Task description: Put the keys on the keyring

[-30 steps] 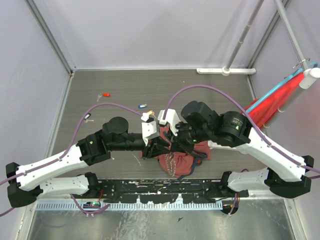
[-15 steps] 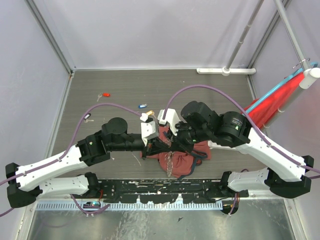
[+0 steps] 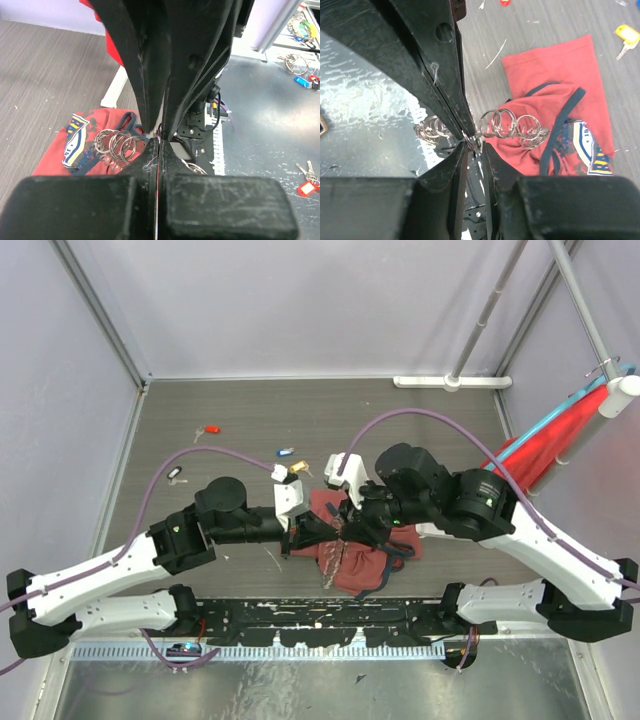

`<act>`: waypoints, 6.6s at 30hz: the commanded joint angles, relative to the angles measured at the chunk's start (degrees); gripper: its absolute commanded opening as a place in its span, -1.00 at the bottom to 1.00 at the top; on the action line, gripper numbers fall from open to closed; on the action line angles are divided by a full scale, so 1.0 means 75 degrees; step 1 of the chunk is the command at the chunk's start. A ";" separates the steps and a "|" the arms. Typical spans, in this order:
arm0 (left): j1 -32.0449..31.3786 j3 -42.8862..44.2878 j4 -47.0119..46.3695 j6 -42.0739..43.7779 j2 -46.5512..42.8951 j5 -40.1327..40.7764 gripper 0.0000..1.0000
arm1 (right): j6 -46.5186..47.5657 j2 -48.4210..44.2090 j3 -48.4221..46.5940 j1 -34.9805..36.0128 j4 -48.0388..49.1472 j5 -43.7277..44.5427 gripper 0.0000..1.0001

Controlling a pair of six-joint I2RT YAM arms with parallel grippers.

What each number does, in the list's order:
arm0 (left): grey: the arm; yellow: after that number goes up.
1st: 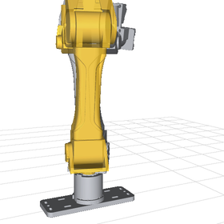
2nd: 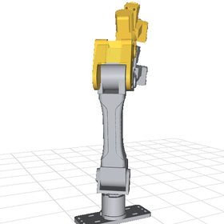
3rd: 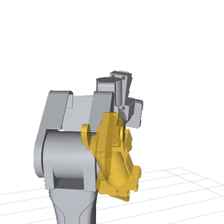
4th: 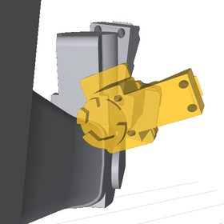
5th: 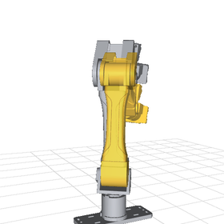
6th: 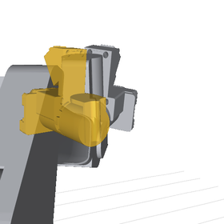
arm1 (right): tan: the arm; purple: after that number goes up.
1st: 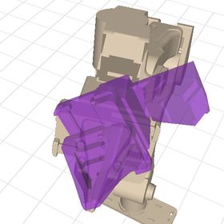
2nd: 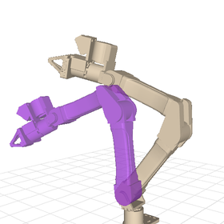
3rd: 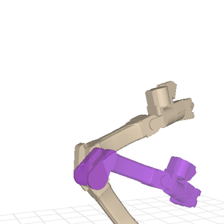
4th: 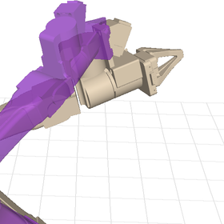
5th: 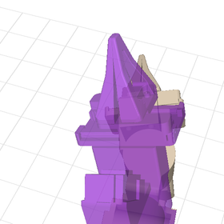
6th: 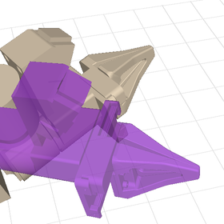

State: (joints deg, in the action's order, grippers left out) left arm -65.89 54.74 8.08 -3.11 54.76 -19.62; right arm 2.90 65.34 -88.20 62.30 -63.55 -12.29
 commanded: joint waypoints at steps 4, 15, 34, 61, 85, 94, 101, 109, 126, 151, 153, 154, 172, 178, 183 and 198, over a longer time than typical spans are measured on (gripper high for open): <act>0.0002 -0.0325 -0.0791 -0.0213 -0.0520 0.0398 -1.00 | -0.0374 -0.1252 0.0373 0.0037 0.1789 0.0581 -0.32; -0.0003 -0.0917 -0.2530 -0.1058 -0.1170 0.0540 -1.00 | -0.0907 -0.2603 0.1977 0.0037 0.4241 0.0104 -0.25; -0.0001 -0.1132 -0.4038 -0.1659 -0.1434 0.0441 -1.00 | -0.1721 -0.3367 0.3323 0.0038 0.6597 -0.0278 -0.28; 0.0001 -0.1120 -0.4287 -0.1829 -0.1302 0.0297 -1.00 | -0.1541 -0.2951 0.3348 0.0037 0.7151 -0.0830 -0.59; -0.0003 -0.0323 -0.1877 -0.0681 -0.1472 -0.0260 -0.28 | -0.0282 -0.2034 0.0638 0.0037 0.2841 -0.0499 -0.99; -0.0004 0.0254 -0.0506 0.0027 -0.0986 0.0103 -0.26 | 0.0176 -0.0741 -0.0670 0.0046 0.0565 -0.0166 -0.99; -0.0003 0.0295 -0.0538 -0.0003 -0.0697 -0.0279 -0.30 | 0.0373 -0.0289 -0.1046 0.0040 0.0032 0.0027 -0.99; -0.0004 0.0272 -0.0374 0.0075 -0.0533 -0.0133 -0.31 | 0.0475 -0.0303 -0.0980 0.0037 0.0129 -0.0329 -0.99; -0.0003 0.0411 -0.0537 -0.0024 -0.0230 -0.0473 -0.35 | 0.0528 -0.0399 -0.0727 0.0037 0.0525 -0.0853 -0.99; -0.0004 0.0515 -0.0526 -0.0042 -0.0119 -0.0459 -1.00 | 0.0341 -0.0715 -0.0407 0.0037 0.1077 -0.0496 -0.74; 0.0002 0.0452 -0.0571 -0.0061 -0.0249 -0.0278 -1.00 | 0.0160 -0.0926 -0.0251 0.0037 0.1368 -0.0297 -0.51; -0.0009 0.0413 -0.0608 -0.0070 -0.0313 -0.0198 -1.00 | 0.0034 -0.1074 -0.0140 0.0037 0.1550 -0.0191 -0.44; 0.0000 -0.0045 -0.1231 -0.0346 -0.0859 0.0198 -1.00 | -0.3441 -0.2712 0.2121 0.0037 0.4216 0.0845 -0.18; 0.0003 -0.0065 -0.1296 -0.0345 -0.0850 0.0196 -1.00 | -0.3989 -0.2780 0.2515 0.0043 0.4629 0.0690 -0.20; 0.0002 -0.0048 -0.1291 -0.0346 -0.0862 0.0194 -1.00 | -0.4030 -0.2774 0.2521 0.0037 0.4709 0.0620 -0.39; 0.0002 -0.0068 -0.1264 -0.0346 -0.0892 0.0232 -1.00 | -0.3978 -0.2759 0.2444 0.0040 0.4501 0.0649 -0.90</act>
State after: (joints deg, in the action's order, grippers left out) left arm -65.89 54.33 2.39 -5.21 49.06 -18.41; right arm -26.72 45.25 -68.55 62.30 -32.14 -7.53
